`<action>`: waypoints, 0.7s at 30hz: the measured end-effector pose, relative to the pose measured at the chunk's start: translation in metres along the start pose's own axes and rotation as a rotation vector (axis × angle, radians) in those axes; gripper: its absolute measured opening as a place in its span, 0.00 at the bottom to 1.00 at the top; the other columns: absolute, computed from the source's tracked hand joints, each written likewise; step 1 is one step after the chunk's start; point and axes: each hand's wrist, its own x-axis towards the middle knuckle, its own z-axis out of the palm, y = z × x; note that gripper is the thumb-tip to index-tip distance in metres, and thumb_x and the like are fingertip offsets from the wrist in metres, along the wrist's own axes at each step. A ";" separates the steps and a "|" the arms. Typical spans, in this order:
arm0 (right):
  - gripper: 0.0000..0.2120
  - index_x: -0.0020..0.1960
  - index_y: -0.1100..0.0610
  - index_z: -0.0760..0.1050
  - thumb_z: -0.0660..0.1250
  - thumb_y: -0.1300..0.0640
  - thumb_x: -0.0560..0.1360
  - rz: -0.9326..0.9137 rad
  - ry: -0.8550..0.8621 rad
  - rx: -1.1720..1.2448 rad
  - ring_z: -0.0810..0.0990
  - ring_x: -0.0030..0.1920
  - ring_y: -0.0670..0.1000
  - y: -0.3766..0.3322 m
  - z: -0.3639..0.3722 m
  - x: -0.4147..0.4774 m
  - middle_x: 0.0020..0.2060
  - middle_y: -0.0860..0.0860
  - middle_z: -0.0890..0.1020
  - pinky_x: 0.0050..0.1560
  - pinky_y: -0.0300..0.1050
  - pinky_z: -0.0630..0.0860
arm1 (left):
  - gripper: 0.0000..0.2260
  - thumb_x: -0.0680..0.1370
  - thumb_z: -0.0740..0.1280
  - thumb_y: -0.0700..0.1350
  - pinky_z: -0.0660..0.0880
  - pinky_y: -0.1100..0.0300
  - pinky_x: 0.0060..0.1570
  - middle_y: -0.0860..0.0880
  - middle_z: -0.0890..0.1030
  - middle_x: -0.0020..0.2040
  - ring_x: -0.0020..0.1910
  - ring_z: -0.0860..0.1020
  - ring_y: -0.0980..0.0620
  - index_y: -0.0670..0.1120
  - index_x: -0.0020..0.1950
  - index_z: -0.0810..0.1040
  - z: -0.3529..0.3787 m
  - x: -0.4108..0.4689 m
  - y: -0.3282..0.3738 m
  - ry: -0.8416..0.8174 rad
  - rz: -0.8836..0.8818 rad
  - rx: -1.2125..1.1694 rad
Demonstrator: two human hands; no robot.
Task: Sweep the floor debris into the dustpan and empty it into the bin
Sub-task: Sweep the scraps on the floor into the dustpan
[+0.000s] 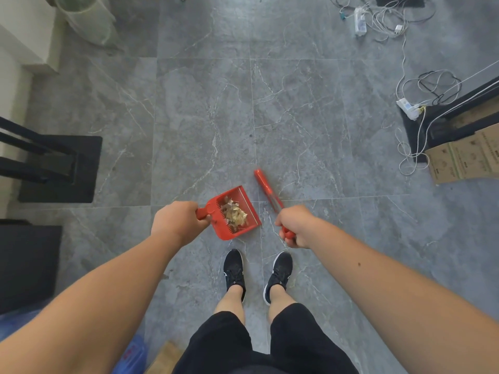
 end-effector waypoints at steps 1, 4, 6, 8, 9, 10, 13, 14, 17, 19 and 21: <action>0.03 0.46 0.62 0.70 0.60 0.67 0.77 0.003 -0.002 -0.005 0.63 0.12 0.46 0.002 0.004 0.003 0.26 0.57 0.71 0.21 0.32 0.67 | 0.19 0.77 0.63 0.62 0.71 0.58 0.33 0.51 0.76 0.33 0.33 0.76 0.48 0.48 0.35 0.72 0.000 -0.001 -0.002 -0.001 -0.005 -0.001; 0.06 0.52 0.63 0.72 0.61 0.67 0.76 0.012 -0.016 -0.033 0.63 0.12 0.46 0.009 0.016 0.008 0.29 0.59 0.74 0.21 0.33 0.69 | 0.19 0.76 0.63 0.61 0.70 0.59 0.33 0.51 0.76 0.32 0.33 0.76 0.48 0.48 0.34 0.72 0.001 -0.004 -0.010 0.005 -0.034 -0.020; 0.06 0.52 0.62 0.72 0.61 0.68 0.76 0.022 -0.035 -0.034 0.64 0.12 0.46 0.011 0.023 0.007 0.29 0.58 0.74 0.22 0.34 0.69 | 0.19 0.76 0.63 0.61 0.70 0.59 0.33 0.51 0.76 0.32 0.33 0.76 0.48 0.48 0.35 0.73 0.002 -0.006 -0.014 0.006 -0.051 -0.019; 0.07 0.53 0.62 0.72 0.61 0.68 0.76 0.026 -0.052 -0.041 0.64 0.13 0.46 0.012 0.028 0.004 0.30 0.58 0.74 0.22 0.34 0.69 | 0.18 0.76 0.64 0.61 0.71 0.58 0.33 0.51 0.76 0.33 0.34 0.76 0.48 0.48 0.36 0.73 0.004 -0.007 -0.017 0.000 -0.061 -0.021; 0.07 0.54 0.63 0.71 0.60 0.68 0.76 0.027 -0.059 -0.047 0.64 0.13 0.46 0.012 0.031 0.002 0.30 0.58 0.74 0.22 0.34 0.69 | 0.18 0.76 0.64 0.61 0.71 0.58 0.33 0.51 0.76 0.33 0.34 0.76 0.48 0.48 0.37 0.74 0.005 -0.008 -0.017 -0.007 -0.063 -0.024; 0.08 0.54 0.63 0.71 0.60 0.69 0.76 0.027 -0.067 -0.055 0.64 0.13 0.46 0.013 0.033 0.001 0.30 0.58 0.74 0.22 0.33 0.69 | 0.18 0.77 0.64 0.61 0.70 0.58 0.33 0.51 0.76 0.33 0.34 0.76 0.48 0.47 0.37 0.74 0.007 -0.008 -0.017 -0.016 -0.066 -0.025; 0.07 0.52 0.64 0.72 0.58 0.68 0.76 0.038 -0.096 -0.096 0.63 0.15 0.46 0.014 0.041 -0.003 0.28 0.59 0.75 0.22 0.33 0.68 | 0.18 0.77 0.63 0.61 0.70 0.58 0.34 0.52 0.76 0.34 0.34 0.75 0.48 0.47 0.39 0.75 0.013 -0.010 -0.016 -0.033 -0.075 -0.026; 0.06 0.51 0.64 0.72 0.58 0.68 0.77 0.045 -0.111 -0.103 0.62 0.15 0.46 0.014 0.042 -0.005 0.28 0.59 0.75 0.22 0.33 0.68 | 0.18 0.76 0.63 0.61 0.70 0.58 0.34 0.52 0.76 0.33 0.34 0.76 0.48 0.48 0.38 0.75 0.015 -0.010 -0.016 -0.033 -0.080 -0.028; 0.04 0.47 0.62 0.72 0.59 0.66 0.78 0.057 -0.163 -0.133 0.62 0.14 0.45 0.013 0.046 -0.012 0.26 0.56 0.73 0.21 0.33 0.67 | 0.17 0.76 0.64 0.61 0.69 0.59 0.32 0.52 0.77 0.33 0.33 0.76 0.50 0.48 0.37 0.75 0.019 -0.012 -0.023 -0.051 -0.108 -0.042; 0.03 0.48 0.62 0.72 0.60 0.66 0.79 0.053 -0.185 -0.140 0.63 0.14 0.45 0.011 0.048 -0.017 0.26 0.56 0.73 0.21 0.32 0.67 | 0.18 0.76 0.64 0.62 0.70 0.60 0.32 0.51 0.77 0.33 0.32 0.76 0.51 0.49 0.37 0.76 0.019 -0.012 -0.028 -0.073 -0.121 -0.052; 0.03 0.47 0.61 0.71 0.59 0.66 0.78 0.047 -0.198 -0.123 0.63 0.16 0.45 0.005 0.045 -0.021 0.25 0.55 0.72 0.20 0.32 0.67 | 0.19 0.75 0.64 0.63 0.71 0.60 0.32 0.51 0.78 0.33 0.32 0.77 0.51 0.49 0.36 0.77 0.017 -0.010 -0.034 -0.086 -0.129 -0.061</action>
